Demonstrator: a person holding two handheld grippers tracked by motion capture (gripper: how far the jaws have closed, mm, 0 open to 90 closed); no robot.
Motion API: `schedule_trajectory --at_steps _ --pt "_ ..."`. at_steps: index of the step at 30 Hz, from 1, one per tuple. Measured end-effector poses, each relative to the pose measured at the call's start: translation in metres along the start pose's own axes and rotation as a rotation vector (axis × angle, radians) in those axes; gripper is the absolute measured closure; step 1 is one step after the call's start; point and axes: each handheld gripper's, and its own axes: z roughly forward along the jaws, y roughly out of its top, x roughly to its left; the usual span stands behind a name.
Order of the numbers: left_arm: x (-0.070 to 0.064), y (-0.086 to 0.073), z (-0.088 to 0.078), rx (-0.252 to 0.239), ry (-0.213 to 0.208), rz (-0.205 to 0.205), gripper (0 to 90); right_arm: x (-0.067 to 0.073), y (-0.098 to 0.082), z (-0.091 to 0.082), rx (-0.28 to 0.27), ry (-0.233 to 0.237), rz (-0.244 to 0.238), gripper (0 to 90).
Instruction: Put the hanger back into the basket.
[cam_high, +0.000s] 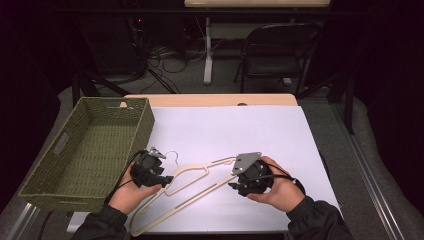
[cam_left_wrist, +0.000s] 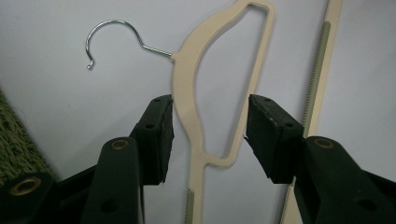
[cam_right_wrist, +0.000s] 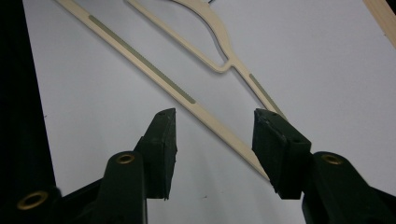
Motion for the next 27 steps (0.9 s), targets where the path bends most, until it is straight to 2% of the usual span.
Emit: schedule_trajectory --at_steps 3,5,8,9,12,20,24,27 --pt "0.0 0.0 0.001 -0.004 -0.004 -0.002 51.4 -0.003 0.009 0.004 0.031 0.015 -0.032 53.8" --pt "0.0 0.001 0.002 -0.002 -0.006 -0.001 51.4 -0.004 0.014 0.009 0.043 0.047 -0.048 56.2" --pt "0.0 0.002 0.004 -0.001 -0.011 -0.001 51.4 -0.008 0.021 0.022 0.066 0.072 -0.106 56.4" --pt "0.0 0.002 0.005 -0.003 -0.009 -0.004 51.4 -0.008 0.023 0.025 0.07 0.083 -0.104 56.9" --pt "0.0 0.003 0.007 -0.001 -0.013 -0.004 51.4 -0.007 0.029 0.038 0.106 0.112 -0.153 57.7" --pt "0.001 0.004 0.011 -0.001 -0.018 -0.009 51.4 0.009 0.039 0.073 0.167 0.218 -0.249 59.7" --pt "0.0 0.005 0.01 0.003 -0.02 -0.004 51.4 0.015 0.041 0.084 0.179 0.258 -0.286 57.1" --pt "0.0 0.005 0.009 0.0 -0.018 -0.007 51.4 0.018 0.042 0.09 0.193 0.27 -0.304 56.6"
